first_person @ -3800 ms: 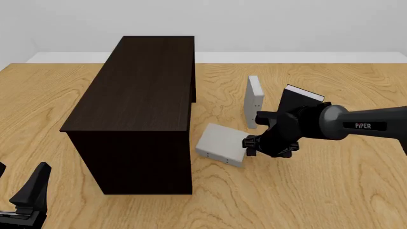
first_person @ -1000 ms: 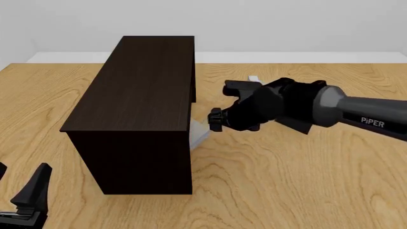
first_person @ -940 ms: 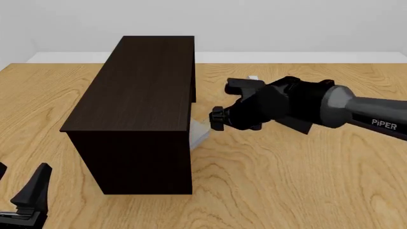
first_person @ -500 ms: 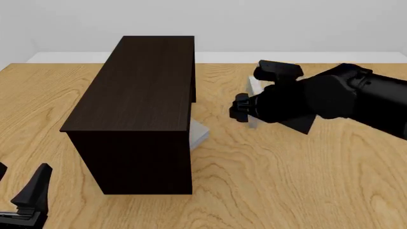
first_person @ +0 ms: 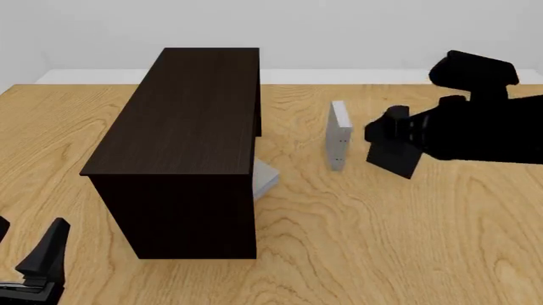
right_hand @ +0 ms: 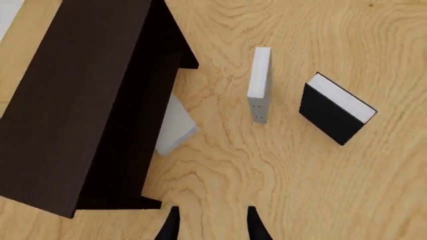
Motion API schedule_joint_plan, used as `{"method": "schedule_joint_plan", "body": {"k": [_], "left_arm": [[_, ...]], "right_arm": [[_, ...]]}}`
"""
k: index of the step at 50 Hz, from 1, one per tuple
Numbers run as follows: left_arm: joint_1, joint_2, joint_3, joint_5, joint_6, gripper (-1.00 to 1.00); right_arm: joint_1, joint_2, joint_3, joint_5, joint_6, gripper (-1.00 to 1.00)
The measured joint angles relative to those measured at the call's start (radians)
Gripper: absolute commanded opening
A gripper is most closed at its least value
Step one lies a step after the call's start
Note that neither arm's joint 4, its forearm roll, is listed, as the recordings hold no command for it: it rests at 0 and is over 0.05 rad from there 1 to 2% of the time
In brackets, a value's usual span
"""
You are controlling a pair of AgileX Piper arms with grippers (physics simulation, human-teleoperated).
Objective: Pick up the book on the right and place it under the cabinet shelf.
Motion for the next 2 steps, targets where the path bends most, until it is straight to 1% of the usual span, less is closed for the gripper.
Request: {"method": "schedule_joint_plan", "body": {"k": [2], "left_arm": [[0.0,0.0,0.0,0.0,0.0,1.0]], "right_arm": [[-0.005,-0.021,0.003,0.008,-0.001,1.0]]}}
